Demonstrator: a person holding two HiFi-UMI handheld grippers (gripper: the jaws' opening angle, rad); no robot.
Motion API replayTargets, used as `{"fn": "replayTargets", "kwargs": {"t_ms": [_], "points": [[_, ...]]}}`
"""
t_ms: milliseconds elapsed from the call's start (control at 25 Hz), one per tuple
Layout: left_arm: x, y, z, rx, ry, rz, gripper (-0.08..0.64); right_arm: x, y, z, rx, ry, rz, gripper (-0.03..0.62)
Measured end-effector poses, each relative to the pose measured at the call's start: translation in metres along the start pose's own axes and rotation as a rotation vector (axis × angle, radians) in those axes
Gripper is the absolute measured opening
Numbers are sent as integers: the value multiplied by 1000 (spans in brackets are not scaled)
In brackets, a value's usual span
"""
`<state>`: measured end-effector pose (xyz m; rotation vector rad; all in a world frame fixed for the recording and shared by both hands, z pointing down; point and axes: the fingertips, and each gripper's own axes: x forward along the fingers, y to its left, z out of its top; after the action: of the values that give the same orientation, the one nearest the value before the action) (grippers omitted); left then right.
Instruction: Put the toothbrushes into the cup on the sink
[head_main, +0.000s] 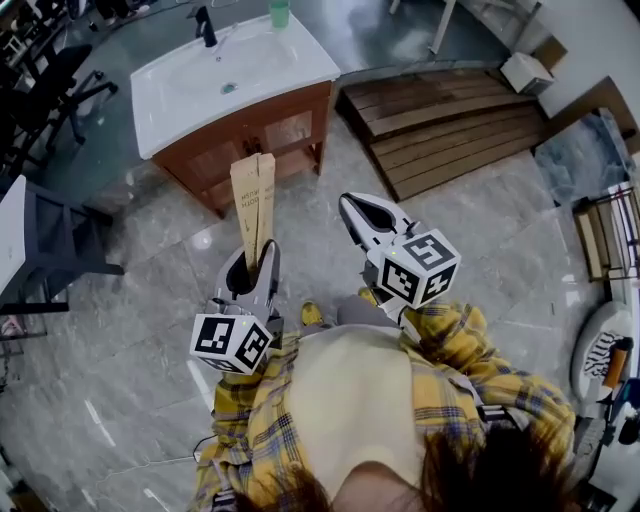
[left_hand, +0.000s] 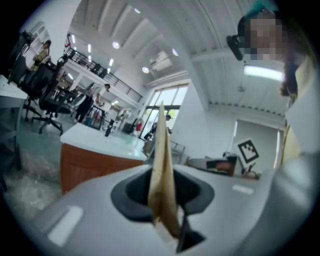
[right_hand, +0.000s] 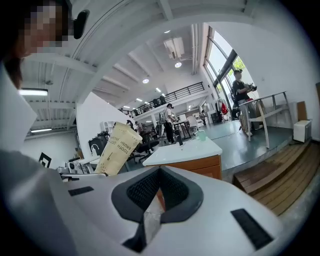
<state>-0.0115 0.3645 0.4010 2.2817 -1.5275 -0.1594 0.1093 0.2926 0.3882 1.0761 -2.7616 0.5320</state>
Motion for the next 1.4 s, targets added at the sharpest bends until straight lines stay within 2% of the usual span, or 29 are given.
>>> {"fn": "replayTargets", "kwargs": {"t_ms": [400, 680, 1000, 1280, 1400], "points": [[-8, 13, 5, 5, -2, -13, 92, 7, 15, -3, -16, 15, 1, 12], [8, 25, 9, -7, -6, -21, 92, 20, 9, 7, -20, 6, 18, 12], [51, 46, 23, 16, -5, -3, 92, 68, -15, 17, 15, 15, 66, 12], [106, 66, 43, 2, -6, 3, 94, 110, -39, 44, -56, 30, 116, 12], [127, 73, 52, -9, -10, 17, 92, 128, -53, 52, -47, 41, 136, 12]]}}
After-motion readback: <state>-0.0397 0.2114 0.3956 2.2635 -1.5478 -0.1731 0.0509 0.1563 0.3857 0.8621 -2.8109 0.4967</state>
